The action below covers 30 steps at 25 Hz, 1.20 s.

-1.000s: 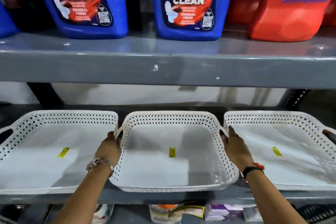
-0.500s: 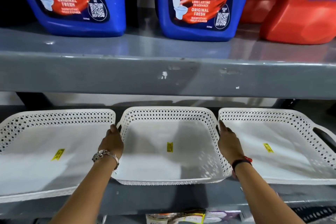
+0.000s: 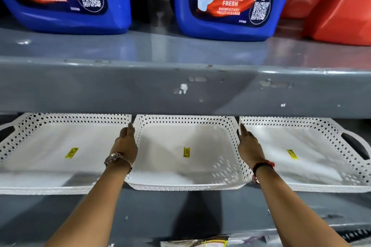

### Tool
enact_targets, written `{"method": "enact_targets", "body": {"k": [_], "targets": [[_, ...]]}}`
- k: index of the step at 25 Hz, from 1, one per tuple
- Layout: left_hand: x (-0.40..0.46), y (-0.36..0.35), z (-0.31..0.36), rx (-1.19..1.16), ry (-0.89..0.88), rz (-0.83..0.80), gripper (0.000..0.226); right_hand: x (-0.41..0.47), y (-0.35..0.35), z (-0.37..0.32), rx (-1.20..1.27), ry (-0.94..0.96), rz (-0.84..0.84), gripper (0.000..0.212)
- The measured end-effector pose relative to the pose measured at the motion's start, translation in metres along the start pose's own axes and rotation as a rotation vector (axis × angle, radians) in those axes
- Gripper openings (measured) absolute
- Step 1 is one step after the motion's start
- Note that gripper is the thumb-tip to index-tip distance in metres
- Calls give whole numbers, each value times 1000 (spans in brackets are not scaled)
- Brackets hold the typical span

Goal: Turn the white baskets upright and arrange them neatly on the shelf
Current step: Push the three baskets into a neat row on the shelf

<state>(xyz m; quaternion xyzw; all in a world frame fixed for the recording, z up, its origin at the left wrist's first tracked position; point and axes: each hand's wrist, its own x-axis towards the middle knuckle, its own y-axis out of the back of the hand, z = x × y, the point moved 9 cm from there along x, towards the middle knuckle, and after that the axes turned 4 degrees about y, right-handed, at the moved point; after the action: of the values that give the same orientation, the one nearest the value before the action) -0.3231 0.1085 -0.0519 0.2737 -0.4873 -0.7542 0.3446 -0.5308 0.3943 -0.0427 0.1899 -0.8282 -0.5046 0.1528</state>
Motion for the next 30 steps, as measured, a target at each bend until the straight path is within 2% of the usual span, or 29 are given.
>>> {"method": "enact_targets", "body": {"k": [4, 8, 13, 30], "targets": [[-3, -3, 1, 60, -37, -39, 67, 2, -4, 1, -55, 31, -51, 65], [12, 7, 3, 166, -29, 29, 53, 12, 4, 0, -111, 47, -31, 44], [22, -2, 2, 98, -16, -11, 57, 21, -4, 1, -71, 82, -3, 53], [-31, -2, -15, 14, 33, 11, 62, -22, -4, 14, -21, 44, -6, 56]]}}
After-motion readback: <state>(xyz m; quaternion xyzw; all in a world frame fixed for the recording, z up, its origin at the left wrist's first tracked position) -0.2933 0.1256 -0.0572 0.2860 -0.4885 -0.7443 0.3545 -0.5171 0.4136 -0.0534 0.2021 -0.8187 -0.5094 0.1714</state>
